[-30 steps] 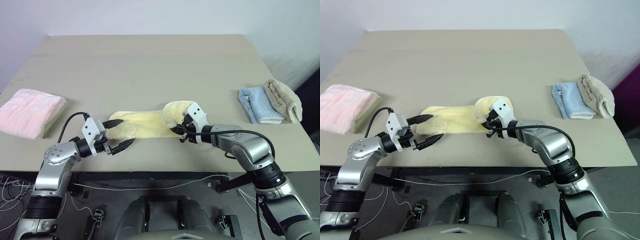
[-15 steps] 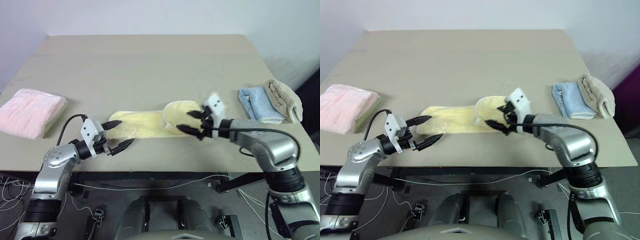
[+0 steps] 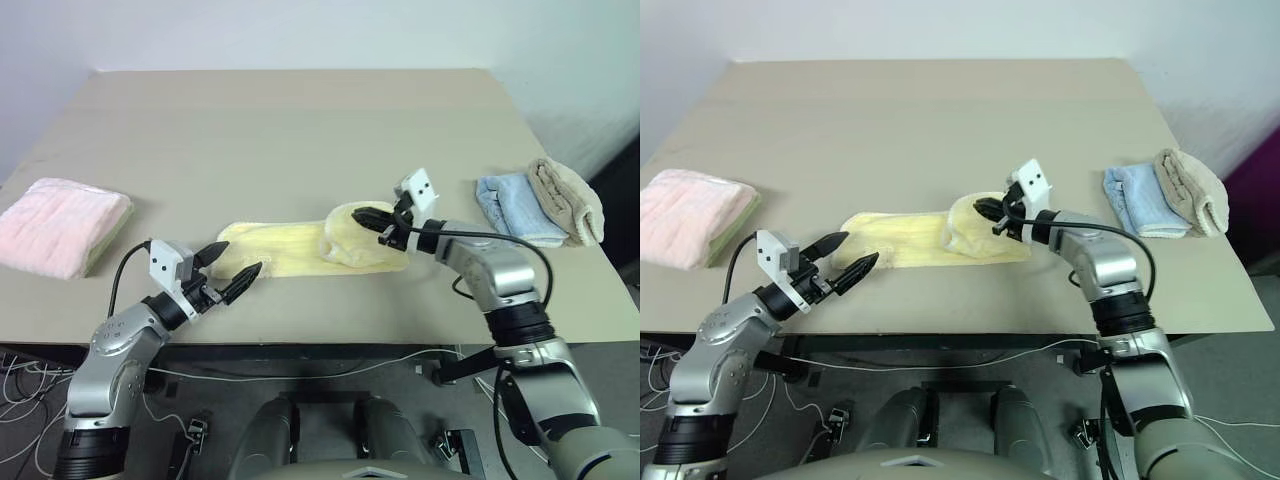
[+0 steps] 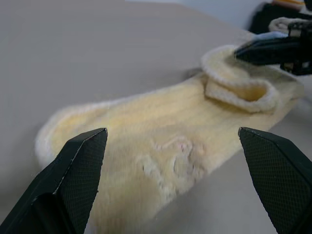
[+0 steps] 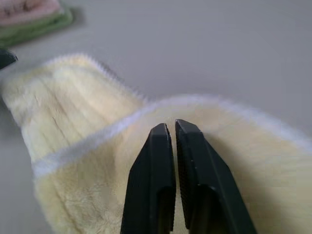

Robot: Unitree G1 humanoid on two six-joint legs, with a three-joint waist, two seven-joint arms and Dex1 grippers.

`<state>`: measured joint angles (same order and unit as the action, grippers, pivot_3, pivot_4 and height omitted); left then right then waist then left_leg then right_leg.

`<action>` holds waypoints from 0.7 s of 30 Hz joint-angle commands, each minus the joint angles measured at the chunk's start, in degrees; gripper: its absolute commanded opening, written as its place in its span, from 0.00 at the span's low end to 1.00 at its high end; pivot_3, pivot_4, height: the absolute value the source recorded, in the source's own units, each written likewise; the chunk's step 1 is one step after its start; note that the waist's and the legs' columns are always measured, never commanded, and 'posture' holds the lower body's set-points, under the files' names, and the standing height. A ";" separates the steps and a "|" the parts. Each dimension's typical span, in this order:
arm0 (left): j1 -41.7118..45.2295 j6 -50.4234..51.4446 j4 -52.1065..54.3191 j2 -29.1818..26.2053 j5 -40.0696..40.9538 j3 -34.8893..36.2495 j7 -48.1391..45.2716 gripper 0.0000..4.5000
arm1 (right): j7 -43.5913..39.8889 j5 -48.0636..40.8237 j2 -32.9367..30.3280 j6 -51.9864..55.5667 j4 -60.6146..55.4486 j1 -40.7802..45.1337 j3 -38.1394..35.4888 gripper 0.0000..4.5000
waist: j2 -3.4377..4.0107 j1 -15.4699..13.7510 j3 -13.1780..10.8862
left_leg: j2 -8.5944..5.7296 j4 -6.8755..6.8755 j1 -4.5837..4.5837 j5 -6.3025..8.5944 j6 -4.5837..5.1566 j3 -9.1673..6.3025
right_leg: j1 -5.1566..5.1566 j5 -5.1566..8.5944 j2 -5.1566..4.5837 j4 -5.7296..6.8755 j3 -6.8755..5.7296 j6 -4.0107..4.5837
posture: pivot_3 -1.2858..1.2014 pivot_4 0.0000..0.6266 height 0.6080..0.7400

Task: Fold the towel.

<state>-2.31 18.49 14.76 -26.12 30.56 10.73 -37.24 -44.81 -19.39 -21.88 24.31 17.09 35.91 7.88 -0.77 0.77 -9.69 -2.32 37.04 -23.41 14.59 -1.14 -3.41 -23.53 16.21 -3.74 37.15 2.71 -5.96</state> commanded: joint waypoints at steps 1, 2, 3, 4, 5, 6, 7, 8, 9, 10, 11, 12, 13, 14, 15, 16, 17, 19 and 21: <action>-2.35 2.22 6.47 1.89 1.94 2.09 4.75 1.00 | -2.05 4.33 1.51 -7.27 4.35 -0.84 2.46 0.10 | -0.01 0.02 0.00 | 0.00 0.01 0.01 0.00 0.00 0.00 | 0.01 0.00 0.00 0.00 0.00 0.00 | 0.52 0.24 1.00; -3.43 3.43 7.65 2.66 2.17 2.35 6.59 1.00 | -2.05 5.66 2.06 -8.68 6.07 -1.44 3.36 0.10 | -0.01 0.01 0.01 | 0.00 0.00 0.01 0.00 0.00 0.00 | 0.02 0.00 -0.01 -0.01 0.00 0.00 | 0.52 0.24 1.00; -4.09 4.31 8.41 3.10 2.31 2.51 7.81 1.00 | -2.08 6.51 2.47 -9.61 7.28 -1.74 3.76 0.10 | 0.00 0.02 0.01 | 0.00 0.00 0.01 0.00 0.00 -0.01 | 0.01 0.00 -0.01 0.00 -0.01 0.00 | 0.52 0.24 1.00; -4.83 5.13 9.24 3.46 2.45 2.60 8.90 1.00 | -2.55 7.53 2.58 -10.89 8.03 -2.32 4.43 0.10 | 0.00 0.09 0.01 | 0.00 0.00 0.02 0.00 -0.01 -0.01 | 0.02 0.00 0.00 0.00 -0.01 0.00 | 0.52 0.24 1.00; -5.63 6.10 10.16 3.88 2.71 2.82 10.21 1.00 | -3.30 8.68 2.43 -12.43 8.27 -3.14 5.29 0.10 | -0.01 0.10 0.03 | 0.00 0.00 0.03 0.00 -0.01 -0.01 | 0.02 0.00 0.01 0.02 0.00 0.00 | 0.52 0.24 1.00; -6.48 7.58 11.17 4.54 3.08 3.08 12.13 1.00 | -4.11 9.69 1.99 -14.12 7.91 -4.08 5.99 0.10 | -0.03 0.10 0.05 | 0.00 0.00 0.09 0.00 -0.01 -0.01 | 0.07 0.00 0.02 0.01 0.00 0.00 | 0.52 0.24 1.00; -7.10 8.89 12.00 5.15 3.64 3.37 13.75 1.00 | -4.77 10.43 1.65 -15.45 7.41 -4.75 6.34 0.10 | -0.04 0.09 0.05 | 0.00 -0.01 0.11 0.01 -0.01 -0.01 | 0.11 0.00 0.02 0.01 -0.01 0.00 | 0.52 0.24 1.00; -7.43 9.86 12.58 5.51 4.10 3.56 14.90 1.00 | -5.18 10.89 1.51 -16.33 7.13 -5.11 6.39 0.10 | -0.03 0.06 0.06 | 0.00 -0.01 0.12 0.01 -0.02 -0.01 | 0.11 0.00 0.02 -0.01 0.00 0.00 | 0.52 0.24 1.00; -8.05 11.69 13.60 6.28 5.43 4.00 16.77 1.00 | -5.83 10.50 1.25 -16.95 5.82 -5.33 5.69 0.10 | -0.04 0.01 0.07 | 0.00 -0.01 0.12 0.01 -0.01 -0.01 | 0.14 0.00 0.01 -0.01 -0.01 0.00 | 0.52 0.24 1.00; -8.70 13.47 14.90 7.41 7.44 4.57 18.76 1.00 | -6.41 9.60 1.02 -17.16 4.22 -5.25 4.60 0.10 | -0.04 0.03 0.07 | 0.00 0.00 0.13 0.01 -0.02 -0.02 | 0.15 0.00 0.02 -0.01 -0.02 0.00 | 0.52 0.24 1.00; -9.39 15.07 16.56 9.14 10.65 5.50 21.11 1.00 | -6.93 8.48 0.69 -17.21 2.41 -5.03 3.25 0.10 | -0.04 0.04 0.07 | 0.00 0.00 0.13 0.01 -0.02 -0.03 | 0.15 0.00 0.02 -0.01 -0.02 0.00 | 0.52 0.24 1.00; -9.89 16.33 17.88 10.71 13.39 6.39 23.19 1.00 | -7.33 7.51 0.41 -16.94 0.93 -4.77 2.13 0.10 | -0.04 0.02 0.05 | 0.00 0.00 0.13 0.01 -0.02 -0.03 | 0.15 0.00 0.01 -0.01 -0.01 0.00 | 0.52 0.24 1.00; -10.27 17.58 18.87 12.34 16.45 7.34 25.54 1.00 | -7.53 6.78 0.08 -16.57 -0.24 -4.45 1.22 0.10 | -0.04 -0.02 0.05 | 0.00 0.00 0.11 0.01 -0.02 -0.03 | 0.13 0.00 0.00 -0.01 -0.01 0.00 | 0.52 0.24 1.00; -10.85 18.68 20.00 14.40 20.59 8.19 28.45 1.00 | -7.73 6.10 -0.44 -16.25 -1.50 -4.03 0.22 0.10 | -0.05 0.00 0.04 | 0.00 0.00 0.11 0.01 -0.02 -0.03 | 0.13 0.00 -0.01 -0.01 -0.01 0.00 | 0.52 0.24 1.00; -11.30 19.62 20.89 15.59 23.66 8.89 30.62 1.00 | -7.81 5.71 -0.76 -15.83 -2.58 -3.85 -0.41 0.10 | -0.04 -0.04 0.04 | 0.00 0.00 0.11 0.01 -0.02 -0.03 | 0.13 0.00 -0.02 -0.01 0.01 0.00 | 0.52 0.24 1.00; -12.00 20.40 21.89 17.00 26.76 9.11 33.08 1.00 | -7.93 5.49 -1.24 -15.67 -3.47 -3.54 -1.04 0.10 | -0.05 -0.06 0.04 | 0.00 0.01 0.11 0.01 -0.02 -0.04 | 0.13 0.00 -0.02 -0.01 0.02 0.00 | 0.52 0.24 1.00; -12.71 20.91 22.67 18.37 29.39 8.97 35.54 1.00 | -8.11 5.37 -1.71 -15.76 -4.14 -3.22 -1.56 0.10 | -0.04 -0.04 0.04 | 0.00 0.01 0.11 0.01 -0.02 -0.07 | 0.13 0.00 -0.01 -0.01 0.02 0.00 | 0.52 0.24 1.00; -13.52 21.64 23.37 20.37 33.50 8.33 39.85 1.00 | -8.30 5.42 -2.38 -15.85 -4.98 -2.62 -2.15 0.10 | -0.04 -0.04 0.04 | 0.00 0.01 0.11 0.01 -0.02 -0.04 | 0.14 0.00 -0.01 -0.03 0.05 0.00 | 0.52 0.24 1.00; -13.15 21.61 22.81 22.28 38.03 8.01 44.46 1.00 | -8.36 5.75 -2.78 -16.18 -5.29 -1.99 -2.40 0.10 | -0.05 -0.09 0.04 | -0.01 0.02 0.11 0.01 -0.02 -0.03 | 0.15 0.00 -0.02 -0.04 0.05 0.00 | 0.52 0.24 1.00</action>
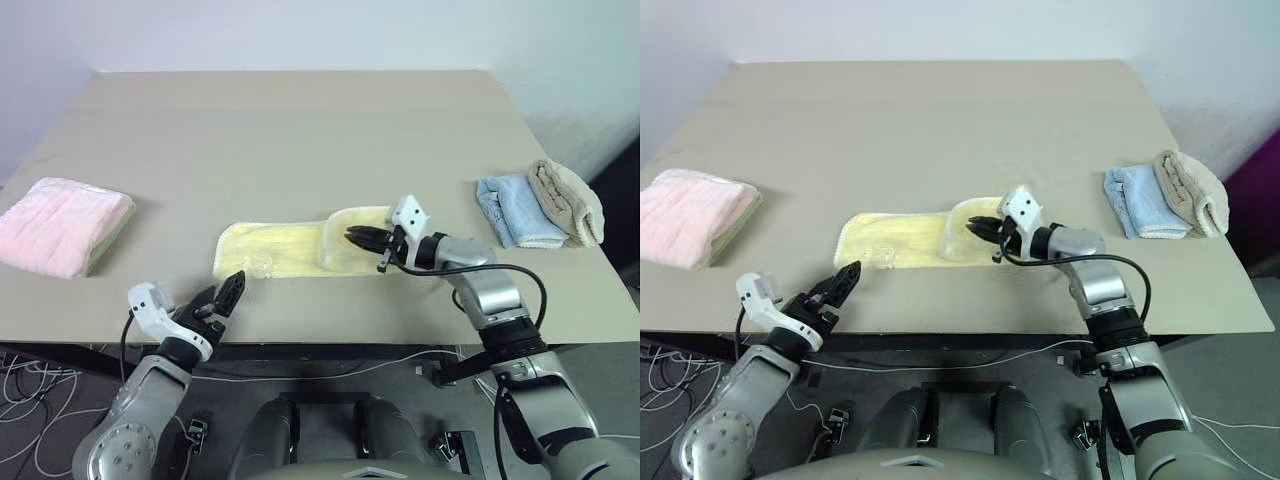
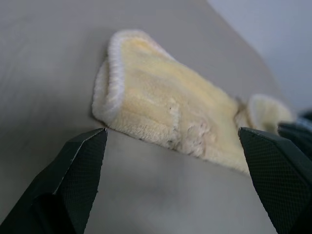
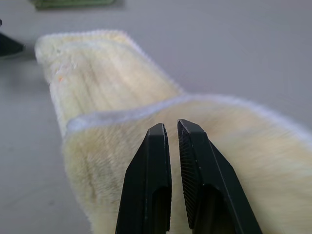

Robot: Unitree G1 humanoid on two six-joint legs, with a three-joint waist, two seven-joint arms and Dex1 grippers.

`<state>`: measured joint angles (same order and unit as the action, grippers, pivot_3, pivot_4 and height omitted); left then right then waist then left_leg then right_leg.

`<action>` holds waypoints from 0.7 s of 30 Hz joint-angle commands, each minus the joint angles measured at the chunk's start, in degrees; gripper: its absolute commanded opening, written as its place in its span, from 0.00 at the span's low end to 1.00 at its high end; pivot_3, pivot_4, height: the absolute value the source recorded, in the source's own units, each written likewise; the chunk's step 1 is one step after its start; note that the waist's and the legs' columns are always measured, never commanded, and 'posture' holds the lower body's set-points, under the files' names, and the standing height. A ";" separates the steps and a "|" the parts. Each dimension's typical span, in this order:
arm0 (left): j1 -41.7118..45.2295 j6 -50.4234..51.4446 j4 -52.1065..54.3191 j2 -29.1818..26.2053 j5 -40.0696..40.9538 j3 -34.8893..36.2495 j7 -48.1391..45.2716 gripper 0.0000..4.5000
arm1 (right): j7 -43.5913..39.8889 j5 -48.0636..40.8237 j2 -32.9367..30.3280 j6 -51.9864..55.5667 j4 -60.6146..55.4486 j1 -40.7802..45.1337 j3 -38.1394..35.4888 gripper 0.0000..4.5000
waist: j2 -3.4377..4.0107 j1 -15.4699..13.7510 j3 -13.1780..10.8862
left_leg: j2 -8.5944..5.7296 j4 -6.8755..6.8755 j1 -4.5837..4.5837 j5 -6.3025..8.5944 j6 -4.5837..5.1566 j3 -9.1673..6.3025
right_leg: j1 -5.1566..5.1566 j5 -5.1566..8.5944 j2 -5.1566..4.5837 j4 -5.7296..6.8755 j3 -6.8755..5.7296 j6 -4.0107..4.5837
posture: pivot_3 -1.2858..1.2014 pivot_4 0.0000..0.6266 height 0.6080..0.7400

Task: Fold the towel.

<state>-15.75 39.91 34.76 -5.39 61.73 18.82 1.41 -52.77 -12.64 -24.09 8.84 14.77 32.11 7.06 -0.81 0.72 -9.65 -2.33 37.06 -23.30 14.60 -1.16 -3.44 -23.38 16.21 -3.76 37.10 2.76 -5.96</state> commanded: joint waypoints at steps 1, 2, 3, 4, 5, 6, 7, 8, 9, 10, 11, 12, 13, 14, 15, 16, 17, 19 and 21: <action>0.82 -0.09 2.24 2.36 9.29 -0.06 7.98 1.00 | -0.37 -0.89 -0.63 -0.75 -2.96 2.21 -1.80 0.10 | -0.01 -0.05 0.00 | 0.01 0.00 0.00 0.00 0.00 -0.02 | 0.00 0.00 0.02 0.01 -0.02 0.00 | 0.52 0.24 1.00; 1.44 -0.42 1.44 3.08 11.58 0.03 10.37 1.00 | -0.32 -0.93 -0.68 -0.66 -2.97 2.62 -2.12 0.10 | -0.01 -0.05 0.00 | 0.01 0.00 0.00 0.00 0.00 -0.03 | 0.00 0.00 0.03 0.01 -0.02 0.01 | 0.52 0.24 1.00; 2.10 -0.76 0.53 3.66 13.64 0.14 12.62 1.00 | -0.25 -0.99 -0.74 -0.58 -2.95 3.02 -2.41 0.10 | -0.01 -0.05 0.00 | 0.01 0.01 0.00 0.00 0.00 -0.02 | 0.01 0.00 0.03 0.01 -0.02 0.01 | 0.52 0.24 1.00; 2.62 -0.99 -0.11 3.88 15.01 0.17 14.33 1.00 | -0.18 -1.02 -0.80 -0.58 -2.96 3.26 -2.62 0.10 | -0.01 -0.07 -0.01 | 0.00 0.02 0.00 0.00 0.00 -0.01 | 0.01 0.00 0.03 0.00 -0.02 0.01 | 0.52 0.24 1.00; 2.93 -1.20 -0.47 3.83 16.01 0.12 15.57 1.00 | -0.15 -1.02 -0.84 -0.60 -2.97 3.39 -2.73 0.10 | -0.02 -0.08 -0.01 | -0.02 0.03 0.00 0.00 0.00 0.00 | 0.01 0.00 0.02 0.00 -0.03 0.01 | 0.52 0.24 1.00; 3.77 -1.74 -1.35 4.02 17.08 0.25 17.30 1.00 | -0.17 -1.06 -0.95 -0.47 -3.05 3.49 -2.83 0.10 | -0.01 -0.07 0.00 | -0.02 0.03 0.00 -0.01 -0.01 0.00 | 0.01 0.00 0.03 0.00 -0.05 0.01 | 0.52 0.24 1.00; 4.89 -2.18 -2.70 4.13 18.12 0.32 18.79 1.00 | -0.17 -1.10 -1.09 -0.30 -3.29 3.47 -2.96 0.10 | -0.01 -0.12 0.00 | -0.02 0.03 0.00 -0.01 -0.01 0.00 | 0.01 0.00 0.04 0.00 -0.05 0.01 | 0.52 0.24 1.00; 5.85 -2.63 -3.73 4.10 18.90 0.32 19.75 1.00 | -0.12 -1.08 -1.18 -0.19 -3.48 3.45 -3.09 0.10 | -0.01 -0.21 0.00 | -0.02 0.03 0.00 -0.01 -0.01 0.00 | 0.01 0.00 0.04 0.00 -0.07 0.01 | 0.52 0.24 1.00; 7.00 -3.30 -4.76 4.25 19.54 0.35 20.36 1.00 | 0.00 -1.04 -1.29 -0.06 -3.77 3.33 -3.22 0.10 | -0.01 -0.22 0.00 | -0.02 0.03 0.00 -0.02 -0.02 -0.01 | 0.03 0.00 0.05 0.01 -0.09 0.01 | 0.52 0.24 1.00; 8.04 -3.92 -5.72 4.36 20.03 0.34 20.97 1.00 | 0.10 -1.05 -1.39 0.07 -4.13 3.12 -3.33 0.10 | -0.01 -0.23 0.00 | -0.03 0.05 0.01 -0.02 -0.02 -0.01 | 0.05 0.00 0.07 0.01 -0.10 0.01 | 0.52 0.24 1.00; 9.27 -4.47 -6.98 4.49 20.36 0.37 21.76 1.00 | 0.25 -1.03 -1.47 0.23 -4.57 2.84 -3.44 0.10 | -0.01 -0.28 0.00 | -0.05 0.05 0.02 -0.02 -0.02 -0.01 | 0.06 0.00 0.08 0.01 -0.10 0.01 | 0.52 0.24 1.00; 10.54 -4.92 -8.24 4.57 20.57 0.28 22.42 1.00 | 0.45 -1.03 -1.57 0.40 -5.12 2.50 -3.56 0.10 | 0.00 -0.36 0.00 | -0.05 0.05 0.02 -0.02 -0.02 -0.01 | 0.06 0.00 0.08 0.01 -0.11 0.01 | 0.52 0.24 1.00; 11.48 -5.19 -9.16 4.51 20.64 0.12 22.89 1.00 | 0.62 -1.08 -1.64 0.58 -5.60 2.22 -3.66 0.10 | 0.00 -0.36 0.00 | -0.06 0.06 0.02 -0.02 -0.02 -0.02 | 0.07 0.00 0.09 0.01 -0.12 0.01 | 0.52 0.24 1.00; 12.50 -5.24 -10.16 4.26 20.43 -0.18 23.21 1.00 | 0.81 -1.15 -1.71 0.83 -6.12 1.93 -3.76 0.10 | 0.00 -0.37 0.00 | -0.06 0.06 0.02 -0.02 -0.02 -0.01 | 0.07 0.00 0.10 0.01 -0.12 0.01 | 0.52 0.24 1.00; 13.50 -5.37 -11.07 4.10 20.22 -0.43 23.48 1.00 | 0.96 -1.22 -1.83 1.07 -6.75 1.57 -3.84 0.10 | 0.00 -0.42 0.01 | -0.06 0.06 0.02 -0.02 -0.02 -0.01 | 0.07 0.00 0.10 0.01 -0.12 0.01 | 0.52 0.24 1.00; 14.30 -5.54 -11.77 4.10 20.26 -0.54 23.81 1.00 | 1.20 -1.23 -1.94 1.30 -7.37 1.20 -3.94 0.10 | 0.00 -0.50 0.01 | -0.06 0.06 0.02 -0.03 -0.02 -0.02 | 0.08 0.00 0.10 0.01 -0.12 0.01 | 0.52 0.24 1.00; 14.96 -5.61 -12.34 4.09 20.33 -0.62 24.04 1.00 | 1.50 -1.30 -2.02 1.62 -8.04 0.78 -4.13 0.10 | 0.00 -0.55 0.01 | -0.07 0.07 0.03 -0.03 -0.02 -0.02 | 0.09 0.00 0.10 0.01 -0.12 0.01 | 0.52 0.24 1.00; 15.55 -5.74 -12.96 4.03 20.49 -0.72 24.26 1.00 | 1.84 -1.29 -2.07 2.05 -8.91 0.22 -4.40 0.10 | 0.00 -0.92 0.01 | -0.08 0.07 0.04 -0.03 -0.02 -0.02 | 0.11 0.00 0.10 0.01 -0.12 0.01 | 0.52 0.24 1.00; 15.98 -5.97 -13.59 4.11 20.79 -0.57 24.57 0.96 | 2.20 -1.29 -2.09 2.43 -9.72 -0.34 -4.61 0.09 | 0.01 -1.12 0.01 | -0.08 0.08 0.05 -0.03 -0.02 -0.01 | 0.11 0.00 0.10 0.01 -0.11 0.01 | 0.52 0.24 1.00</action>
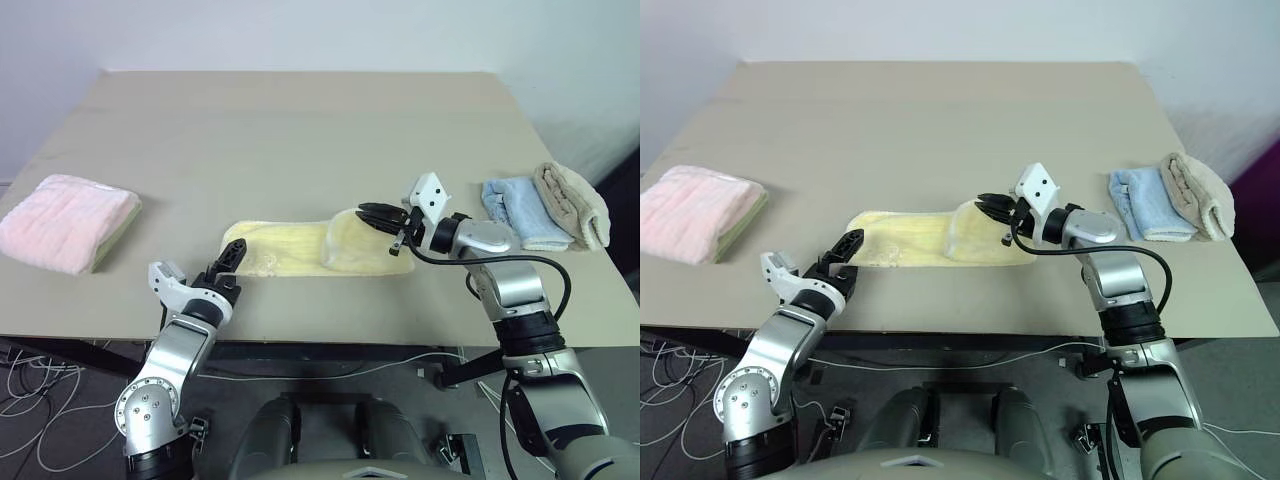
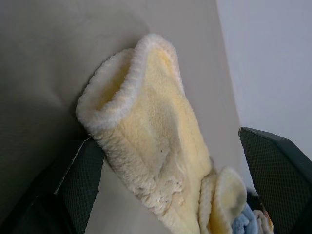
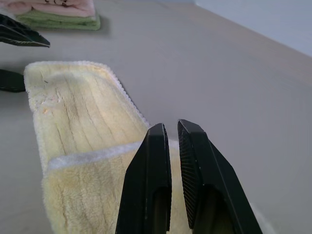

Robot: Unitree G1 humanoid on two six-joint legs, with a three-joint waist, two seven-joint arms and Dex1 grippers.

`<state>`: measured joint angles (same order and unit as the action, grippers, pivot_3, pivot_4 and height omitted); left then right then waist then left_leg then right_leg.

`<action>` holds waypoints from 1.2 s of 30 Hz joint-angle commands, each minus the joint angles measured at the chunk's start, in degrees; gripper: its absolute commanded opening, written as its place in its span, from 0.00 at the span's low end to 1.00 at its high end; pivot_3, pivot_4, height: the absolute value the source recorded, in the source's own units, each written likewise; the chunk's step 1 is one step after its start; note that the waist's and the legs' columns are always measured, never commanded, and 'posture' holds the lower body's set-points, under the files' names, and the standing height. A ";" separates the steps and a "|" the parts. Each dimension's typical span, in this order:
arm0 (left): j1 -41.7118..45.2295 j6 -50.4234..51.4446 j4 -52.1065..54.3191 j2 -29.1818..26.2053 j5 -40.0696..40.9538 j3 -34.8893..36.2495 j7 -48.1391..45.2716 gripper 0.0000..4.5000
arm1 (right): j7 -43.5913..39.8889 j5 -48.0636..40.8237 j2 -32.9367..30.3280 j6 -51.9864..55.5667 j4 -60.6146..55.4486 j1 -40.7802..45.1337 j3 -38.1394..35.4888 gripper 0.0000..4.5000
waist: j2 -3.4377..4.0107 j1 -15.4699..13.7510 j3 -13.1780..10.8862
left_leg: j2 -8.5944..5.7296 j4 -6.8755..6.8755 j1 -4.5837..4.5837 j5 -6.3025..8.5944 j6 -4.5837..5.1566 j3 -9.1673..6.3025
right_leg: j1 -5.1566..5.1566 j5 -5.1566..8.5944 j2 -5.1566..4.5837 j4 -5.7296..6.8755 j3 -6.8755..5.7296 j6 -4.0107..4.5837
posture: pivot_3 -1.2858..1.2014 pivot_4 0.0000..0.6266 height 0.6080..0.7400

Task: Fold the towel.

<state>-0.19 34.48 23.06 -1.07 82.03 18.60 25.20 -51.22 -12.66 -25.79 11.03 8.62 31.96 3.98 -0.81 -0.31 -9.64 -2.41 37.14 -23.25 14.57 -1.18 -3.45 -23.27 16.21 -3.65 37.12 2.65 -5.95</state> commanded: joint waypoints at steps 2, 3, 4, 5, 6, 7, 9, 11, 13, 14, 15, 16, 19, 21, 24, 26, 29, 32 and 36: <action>0.94 -1.21 -2.47 0.00 0.73 0.21 0.84 0.88 | 1.14 -1.33 -0.44 0.60 -4.44 -0.80 -1.73 0.09 | 0.00 -0.28 0.00 | 0.00 0.00 0.01 0.00 0.00 0.00 | 0.01 0.00 0.00 0.00 0.00 0.00 | 0.52 0.24 1.00; 1.14 -1.39 -2.64 -0.08 0.76 0.41 0.73 0.80 | 1.37 -1.35 -0.45 0.76 -4.77 -1.04 -1.82 0.09 | 0.00 -0.31 0.00 | -0.01 0.00 0.01 0.00 0.00 0.00 | 0.01 0.00 0.00 0.00 0.00 0.00 | 0.52 0.24 1.00; 1.37 -1.49 -2.93 -0.22 0.74 0.54 0.60 0.73 | 1.59 -1.33 -0.42 0.84 -4.94 -1.21 -1.88 0.09 | 0.00 -0.32 0.00 | -0.01 0.00 0.01 0.00 0.00 0.00 | 0.01 0.00 0.00 0.00 0.00 0.00 | 0.52 0.24 1.00; 1.58 -1.53 -3.16 -0.38 0.72 0.60 0.53 0.66 | 1.73 -1.32 -0.43 0.89 -5.11 -1.38 -1.91 0.09 | 0.00 -0.31 0.00 | -0.01 0.01 0.01 0.00 0.00 0.00 | 0.01 0.00 0.00 0.00 0.01 0.00 | 0.52 0.24 1.00; 1.83 -1.75 -3.35 -0.47 0.75 0.66 0.38 0.57 | 1.92 -1.34 -0.43 0.98 -5.35 -1.57 -1.96 0.09 | 0.00 -0.32 0.00 | -0.01 0.01 0.01 0.00 0.00 0.01 | 0.01 0.00 0.00 0.00 0.01 0.00 | 0.52 0.24 1.00; 2.11 -1.99 -3.60 -0.53 0.76 0.72 0.30 0.50 | 2.08 -1.36 -0.42 1.02 -5.51 -1.74 -2.02 0.09 | 0.00 -0.31 0.00 | -0.01 0.01 0.00 0.00 0.00 0.00 | 0.01 0.00 0.00 -0.01 0.01 0.00 | 0.52 0.24 1.00; 2.81 -2.33 -4.22 -0.72 0.94 0.95 0.18 0.34 | 2.52 -1.40 -0.40 1.13 -5.89 -2.16 -2.25 0.09 | -0.01 -0.31 0.00 | -0.01 0.00 0.00 0.00 0.00 0.01 | 0.00 0.00 0.00 -0.01 0.01 0.00 | 0.52 0.24 1.00; 3.50 -2.56 -4.83 -0.89 1.11 1.21 0.09 0.19 | 2.91 -1.42 -0.43 1.20 -6.24 -2.54 -2.46 0.09 | -0.01 -0.31 -0.01 | -0.01 0.00 0.00 0.00 0.00 0.00 | 0.00 0.00 0.00 -0.01 0.01 0.00 | 0.52 0.24 1.00; 4.05 -2.74 -5.33 -0.99 1.19 1.40 -0.05 0.03 | 3.10 -1.45 -0.45 1.25 -6.48 -2.76 -2.52 0.09 | -0.01 -0.33 0.00 | -0.01 0.00 0.00 0.00 0.00 0.01 | -0.01 0.00 0.00 -0.01 0.01 0.00 | 0.52 0.24 1.00; 4.49 -2.97 -5.60 -1.01 1.33 1.53 -0.12 0.01 | 3.23 -1.49 -0.45 1.38 -6.87 -2.97 -2.59 0.09 | 0.00 -0.34 0.00 | -0.01 0.00 0.00 0.00 0.00 0.00 | 0.00 0.00 0.00 -0.01 0.00 0.00 | 0.52 0.24 1.00; 4.81 -3.15 -5.80 -1.05 1.45 1.58 -0.13 0.01 | 3.34 -1.53 -0.46 1.51 -7.21 -3.14 -2.63 0.09 | -0.01 -0.34 -0.01 | -0.01 0.00 0.00 0.00 0.00 0.00 | 0.00 0.00 0.00 -0.01 0.00 0.00 | 0.52 0.24 1.00; 5.29 -3.23 -6.12 -1.21 1.50 1.64 -0.18 0.01 | 3.47 -1.53 -0.43 1.62 -7.44 -3.23 -2.63 0.09 | -0.01 -0.32 -0.01 | -0.01 0.00 0.00 0.00 0.00 0.00 | 0.00 0.00 0.01 -0.01 0.00 0.00 | 0.52 0.24 1.00; 6.70 -3.44 -6.62 -2.32 1.37 2.38 -1.07 0.01 | 3.79 -1.52 -0.38 1.87 -8.10 -3.56 -2.59 0.09 | -0.01 -0.33 -0.01 | -0.01 0.00 0.00 0.00 0.00 0.00 | 0.00 0.00 0.01 -0.02 0.00 0.00 | 0.52 0.24 1.00; 8.04 -3.58 -6.86 -4.81 1.15 4.02 -2.88 0.01 | 4.12 -1.43 -0.46 1.92 -8.66 -4.04 -2.69 0.09 | -0.03 -0.31 -0.02 | -0.01 -0.01 -0.01 0.00 0.00 0.00 | -0.02 0.00 0.02 -0.01 0.00 0.00 | 0.52 0.24 1.00; 8.63 -3.16 -7.21 -8.53 0.39 5.35 -5.67 0.01 | 4.47 -1.38 -0.60 1.98 -9.09 -4.48 -2.91 0.09 | -0.03 -0.14 -0.02 | 0.01 -0.02 -0.01 -0.01 -0.01 0.00 | -0.03 0.00 0.05 -0.01 0.00 0.00 | 0.52 0.24 1.00; 8.93 -2.70 -8.09 -12.71 -0.27 7.36 -8.46 0.01 | 4.85 -1.36 -0.75 2.00 -9.32 -4.66 -3.23 0.09 | -0.04 -0.04 -0.03 | 0.00 -0.04 -0.01 -0.01 -0.01 0.01 | -0.04 0.00 0.05 -0.01 0.02 0.00 | 0.52 0.24 1.00; 9.19 -2.23 -9.07 -17.57 -1.34 9.03 -12.14 0.01 | 5.19 -1.46 -0.96 2.12 -9.76 -4.91 -3.52 0.09 | -0.03 0.04 -0.03 | 0.02 -0.07 -0.01 -0.01 -0.02 0.01 | -0.08 0.00 0.06 -0.01 0.02 0.00 | 0.52 0.24 1.00; 9.57 -0.87 -9.07 -23.84 -5.87 8.05 -18.11 0.01 | 5.55 -1.40 -1.10 2.29 -10.09 -5.06 -3.88 0.09 | -0.04 0.07 -0.05 | 0.02 -0.07 -0.02 -0.01 -0.02 0.01 | -0.08 0.00 0.05 -0.01 0.01 0.00 | 0.52 0.24 1.00; 11.27 -0.11 -7.38 -29.64 -12.92 3.95 -26.26 0.01 | 5.85 -1.31 -1.32 2.32 -10.19 -5.29 -4.10 0.09 | -0.04 -0.15 -0.05 | -0.01 -0.07 -0.03 -0.01 -0.02 0.01 | -0.06 0.01 0.03 -0.03 0.00 0.01 | 0.52 0.24 1.00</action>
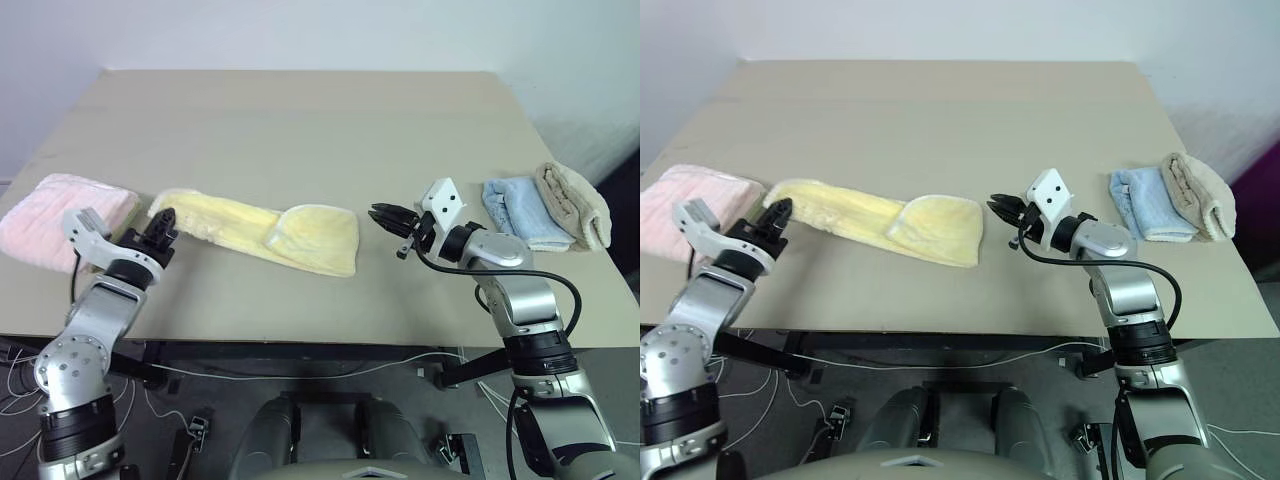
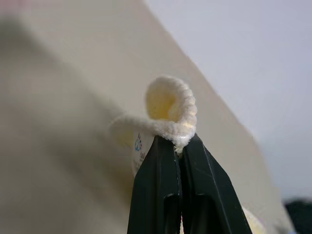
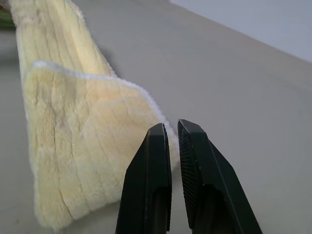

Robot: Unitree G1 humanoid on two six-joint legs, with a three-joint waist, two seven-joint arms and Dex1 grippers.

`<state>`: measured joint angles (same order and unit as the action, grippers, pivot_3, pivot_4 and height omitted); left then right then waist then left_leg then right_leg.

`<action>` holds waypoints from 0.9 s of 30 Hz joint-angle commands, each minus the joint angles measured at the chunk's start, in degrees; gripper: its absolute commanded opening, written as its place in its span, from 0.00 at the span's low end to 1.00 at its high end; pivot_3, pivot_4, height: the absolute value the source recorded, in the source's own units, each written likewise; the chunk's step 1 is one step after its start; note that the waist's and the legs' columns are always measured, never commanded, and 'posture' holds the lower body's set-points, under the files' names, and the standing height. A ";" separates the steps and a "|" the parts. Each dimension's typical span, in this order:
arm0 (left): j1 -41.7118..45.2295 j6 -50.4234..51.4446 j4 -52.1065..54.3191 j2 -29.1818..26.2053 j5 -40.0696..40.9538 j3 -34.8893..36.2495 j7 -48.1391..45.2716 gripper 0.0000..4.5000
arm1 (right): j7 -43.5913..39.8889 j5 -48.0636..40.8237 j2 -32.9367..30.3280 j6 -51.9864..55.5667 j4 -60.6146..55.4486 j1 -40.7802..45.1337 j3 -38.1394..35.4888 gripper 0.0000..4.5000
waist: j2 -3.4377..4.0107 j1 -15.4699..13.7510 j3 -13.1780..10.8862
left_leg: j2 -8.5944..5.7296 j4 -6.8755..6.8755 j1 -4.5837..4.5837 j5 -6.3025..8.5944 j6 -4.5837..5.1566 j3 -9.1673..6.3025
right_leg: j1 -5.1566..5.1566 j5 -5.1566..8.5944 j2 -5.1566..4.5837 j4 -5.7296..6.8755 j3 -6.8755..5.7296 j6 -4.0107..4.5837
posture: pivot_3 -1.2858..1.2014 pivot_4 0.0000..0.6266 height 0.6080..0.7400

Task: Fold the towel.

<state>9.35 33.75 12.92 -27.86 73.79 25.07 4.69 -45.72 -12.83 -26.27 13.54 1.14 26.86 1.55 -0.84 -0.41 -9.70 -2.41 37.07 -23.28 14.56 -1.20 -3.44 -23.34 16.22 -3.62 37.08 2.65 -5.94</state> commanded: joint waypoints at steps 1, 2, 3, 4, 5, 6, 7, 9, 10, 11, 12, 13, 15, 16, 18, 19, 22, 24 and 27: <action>2.38 0.86 3.34 -3.79 -6.23 -3.90 -7.77 0.01 | 0.47 -1.14 -0.87 -0.18 -2.78 -0.27 -1.73 0.09 | 0.00 -0.11 0.00 | -0.01 0.00 0.00 0.00 0.00 0.00 | 0.00 0.00 -0.01 0.00 0.00 0.00 | 0.52 0.24 1.00; 3.05 1.13 3.97 -4.60 -7.87 -5.46 -9.67 0.01 | 0.59 -1.13 -0.87 -0.19 -2.82 -0.32 -1.78 0.09 | 0.00 -0.13 0.00 | -0.01 0.00 -0.01 0.00 0.00 0.00 | 0.00 0.00 -0.01 0.00 0.00 0.00 | 0.52 0.24 1.00; 3.80 1.36 4.63 -5.25 -9.56 -7.26 -11.45 0.01 | 0.72 -1.10 -0.86 -0.19 -2.81 -0.33 -1.80 0.09 | 0.00 -0.17 0.00 | -0.01 -0.01 -0.01 0.00 0.00 0.00 | 0.00 0.00 -0.02 0.00 0.00 0.00 | 0.52 0.24 1.00; 4.63 1.65 5.53 -5.79 -11.41 -9.55 -13.40 0.01 | 0.91 -1.04 -0.86 -0.19 -2.86 -0.41 -1.85 0.09 | 0.00 -0.15 -0.01 | -0.01 -0.01 -0.01 0.00 0.00 0.00 | 0.00 0.00 -0.02 0.00 0.00 0.00 | 0.52 0.24 1.00; 5.49 1.81 6.65 -6.27 -13.63 -12.34 -15.48 0.01 | 1.08 -1.00 -0.85 -0.18 -3.01 -0.58 -1.89 0.09 | 0.00 -0.14 -0.01 | -0.01 -0.01 -0.01 0.00 0.00 0.00 | -0.01 0.00 -0.02 -0.01 0.00 0.00 | 0.52 0.24 1.00; 6.19 1.76 7.60 -6.65 -15.95 -15.03 -17.57 0.01 | 1.27 -0.97 -0.85 -0.16 -3.15 -0.73 -1.92 0.09 | 0.00 -0.16 -0.01 | -0.01 -0.01 -0.01 0.00 0.00 0.00 | -0.01 0.00 -0.03 -0.01 0.00 0.00 | 0.52 0.24 1.00; 6.98 1.61 8.57 -6.87 -18.49 -17.99 -19.56 0.01 | 1.48 -0.98 -0.86 -0.10 -3.39 -0.94 -2.00 0.09 | 0.01 -0.12 -0.01 | -0.01 -0.02 -0.02 0.00 0.00 0.00 | -0.01 0.00 -0.03 -0.02 0.00 0.00 | 0.52 0.24 1.00; 8.38 1.27 9.51 -6.52 -22.28 -22.05 -22.07 0.01 | 1.87 -1.02 -0.87 0.05 -3.70 -1.20 -2.12 0.09 | 0.02 -0.06 -0.01 | -0.01 -0.04 -0.02 0.00 0.00 0.02 | -0.02 0.00 -0.03 -0.02 0.02 0.00 | 0.52 0.24 1.00; 9.46 1.18 9.60 -5.83 -24.01 -23.80 -22.56 0.01 | 2.09 -1.01 -0.87 0.11 -3.84 -1.32 -2.16 0.09 | 0.02 -0.01 -0.02 | -0.01 -0.05 -0.02 0.00 0.00 0.02 | -0.03 0.00 -0.03 -0.02 0.02 0.00 | 0.52 0.24 1.00; 10.66 1.60 9.52 -4.91 -25.18 -25.34 -22.57 0.01 | 2.29 -1.00 -0.93 0.16 -4.10 -1.55 -2.21 0.09 | 0.02 0.05 -0.02 | 0.00 -0.07 -0.02 0.00 0.00 0.02 | -0.03 0.00 -0.03 -0.02 0.02 0.00 | 0.52 0.24 1.00; 12.08 1.96 9.31 -4.05 -26.92 -27.28 -22.72 0.01 | 2.54 -0.99 -0.99 0.24 -4.48 -1.87 -2.29 0.09 | 0.02 0.09 -0.02 | 0.02 -0.07 -0.02 0.00 0.00 0.01 | -0.04 0.00 -0.02 -0.02 0.02 0.00 | 0.52 0.24 1.00; 13.71 2.42 8.94 -3.03 -28.85 -29.67 -23.01 0.01 | 2.87 -0.99 -1.04 0.38 -4.95 -2.19 -2.44 0.09 | 0.02 0.08 -0.02 | 0.03 -0.06 -0.03 0.00 -0.01 0.00 | -0.05 0.00 -0.02 -0.01 0.02 0.00 | 0.52 0.24 1.00; 16.10 3.29 8.13 -1.39 -32.43 -33.58 -23.59 0.01 | 3.47 -1.04 -1.13 0.76 -5.85 -2.72 -2.76 0.09 | 0.02 0.06 -0.02 | 0.03 -0.06 -0.04 0.00 0.00 0.01 | -0.06 0.00 -0.02 -0.02 0.02 0.00 | 0.52 0.24 1.00; 16.77 3.71 7.81 -0.85 -33.84 -34.72 -23.86 0.01 | 3.68 -1.06 -1.16 0.92 -6.13 -2.86 -2.86 0.09 | 0.02 0.06 -0.02 | 0.02 -0.05 -0.05 0.00 0.00 0.01 | -0.05 0.00 -0.02 -0.02 0.02 -0.01 | 0.52 0.24 1.00; 18.02 3.94 7.03 -0.69 -38.24 -37.96 -24.73 0.01 | 3.98 -1.10 -1.29 1.23 -6.78 -3.31 -3.01 0.09 | 0.02 0.15 -0.02 | 0.01 -0.05 -0.05 0.00 0.00 0.01 | -0.05 0.00 -0.02 -0.02 0.02 -0.01 | 0.52 0.24 1.00; 18.80 4.22 6.25 -0.66 -40.64 -39.93 -25.12 0.01 | 4.10 -1.13 -1.36 1.36 -7.09 -3.53 -3.07 0.09 | 0.02 0.20 -0.02 | 0.01 -0.05 -0.05 0.00 0.00 0.01 | -0.06 0.00 0.00 -0.02 0.03 -0.01 | 0.52 0.24 1.00; 19.96 5.81 4.32 0.11 -44.89 -43.98 -26.70 0.01 | 4.61 -1.11 -1.51 1.68 -7.89 -4.03 -3.22 0.09 | 0.02 0.26 -0.02 | 0.03 -0.06 -0.05 -0.01 0.00 0.01 | -0.07 0.00 0.03 0.00 0.03 -0.01 | 0.52 0.24 1.00; 20.10 6.69 3.37 0.38 -46.87 -44.77 -27.34 0.01 | 4.82 -1.12 -1.60 1.85 -8.27 -4.22 -3.36 0.09 | 0.02 0.26 -0.03 | 0.02 -0.05 -0.06 -0.01 0.01 0.01 | -0.07 0.00 0.02 0.00 0.03 -0.01 | 0.52 0.24 1.00; 19.80 7.67 3.39 0.79 -48.26 -44.42 -28.77 0.01 | 5.05 -1.15 -1.66 2.04 -8.84 -4.64 -3.50 0.09 | 0.02 0.25 -0.04 | 0.03 -0.05 -0.06 -0.01 0.01 0.00 | -0.09 0.00 0.03 0.00 0.02 -0.01 | 0.52 0.24 1.00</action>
<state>28.31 41.28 15.08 -27.20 26.49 -19.97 -23.17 -41.00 -12.83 -27.43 15.90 -4.83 22.30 -0.45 -0.83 -0.15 -9.73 -2.38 37.02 -23.34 14.55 -1.20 -3.44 -23.42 16.22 -3.60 37.09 2.67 -5.96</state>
